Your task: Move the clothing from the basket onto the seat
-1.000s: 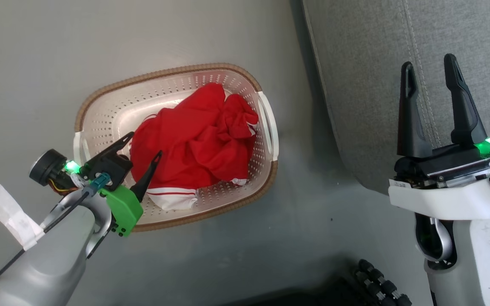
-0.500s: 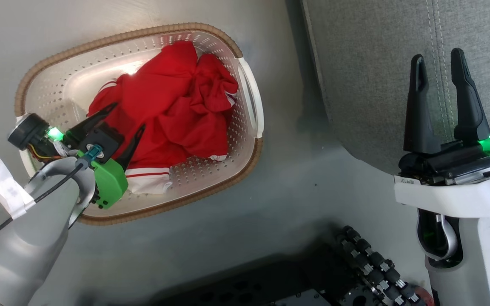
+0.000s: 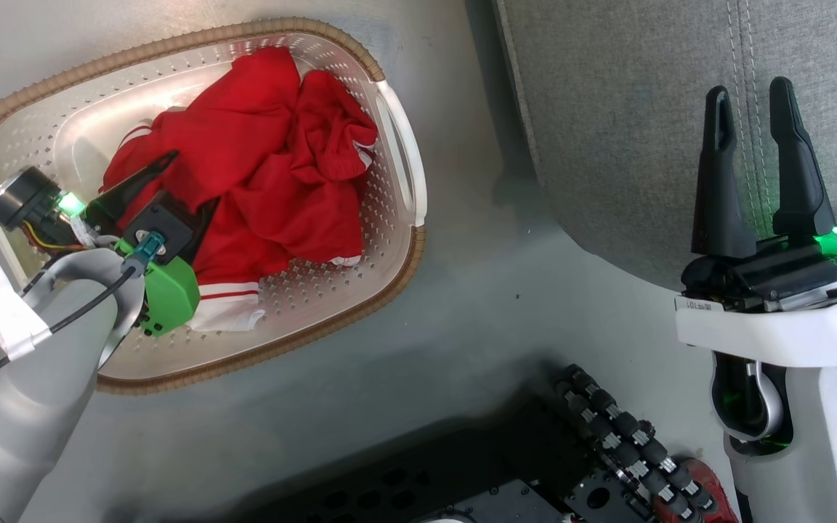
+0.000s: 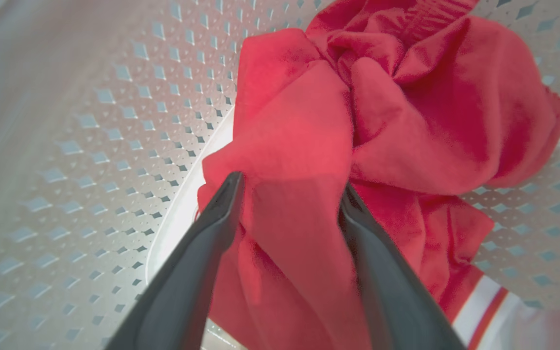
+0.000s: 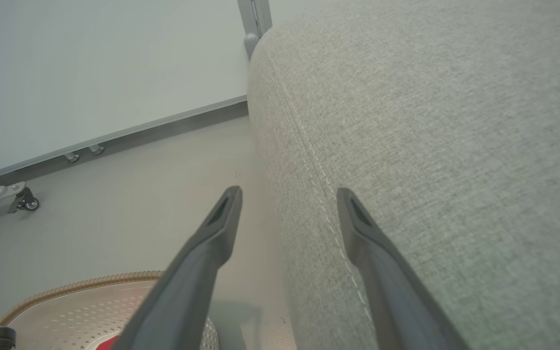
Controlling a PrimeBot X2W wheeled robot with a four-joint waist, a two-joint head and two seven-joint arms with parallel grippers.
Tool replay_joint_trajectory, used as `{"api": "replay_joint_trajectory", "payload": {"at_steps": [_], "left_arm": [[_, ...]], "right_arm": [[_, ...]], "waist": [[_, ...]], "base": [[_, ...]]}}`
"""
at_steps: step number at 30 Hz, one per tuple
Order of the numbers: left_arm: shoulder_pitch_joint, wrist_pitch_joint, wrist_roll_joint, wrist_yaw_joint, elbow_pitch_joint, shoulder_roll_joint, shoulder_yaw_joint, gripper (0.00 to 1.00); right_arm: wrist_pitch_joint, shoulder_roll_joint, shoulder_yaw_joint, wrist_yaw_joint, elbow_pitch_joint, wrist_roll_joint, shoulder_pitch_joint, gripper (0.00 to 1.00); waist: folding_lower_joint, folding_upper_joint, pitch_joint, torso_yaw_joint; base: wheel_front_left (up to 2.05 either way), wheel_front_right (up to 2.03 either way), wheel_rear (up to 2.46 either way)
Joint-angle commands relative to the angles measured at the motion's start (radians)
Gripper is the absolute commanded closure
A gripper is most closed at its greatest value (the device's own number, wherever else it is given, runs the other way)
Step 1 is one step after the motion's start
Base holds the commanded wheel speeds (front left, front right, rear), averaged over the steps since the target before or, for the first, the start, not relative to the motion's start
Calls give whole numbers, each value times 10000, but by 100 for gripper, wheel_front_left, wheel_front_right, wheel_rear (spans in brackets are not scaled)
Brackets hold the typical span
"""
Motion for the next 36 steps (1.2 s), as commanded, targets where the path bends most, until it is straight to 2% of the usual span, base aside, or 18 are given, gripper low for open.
{"api": "replay_joint_trajectory", "payload": {"at_steps": [1,9,17,25,36], "left_arm": [[-83,-1,92,39,-73,43,101,100],[621,-1,-727,-221,-1047,-138,1317,100],[2053,-1,-842,-297,-2527,-391,2841,100],[3979,-1,-727,-388,-3737,-1257,4324,100],[5930,-3,-760,-409,-4878,-2443,5687,100]], "right_arm": [[-35,-9,-40,1,-30,44,-61,0],[-35,-9,-35,1,248,-87,-63,0],[-35,-12,-126,1,486,-410,0,0],[-35,-15,74,1,966,-941,550,0],[-35,-20,897,1,1697,-1427,1603,0]], "waist": [[-1,0,10,1],[-1,0,-501,208],[-1,0,-1740,580],[-1,0,-3794,1084],[-1,0,-6671,1419]], "base": [[0,0,0],[0,0,0],[0,0,0],[0,0,0],[0,0,0]]}}
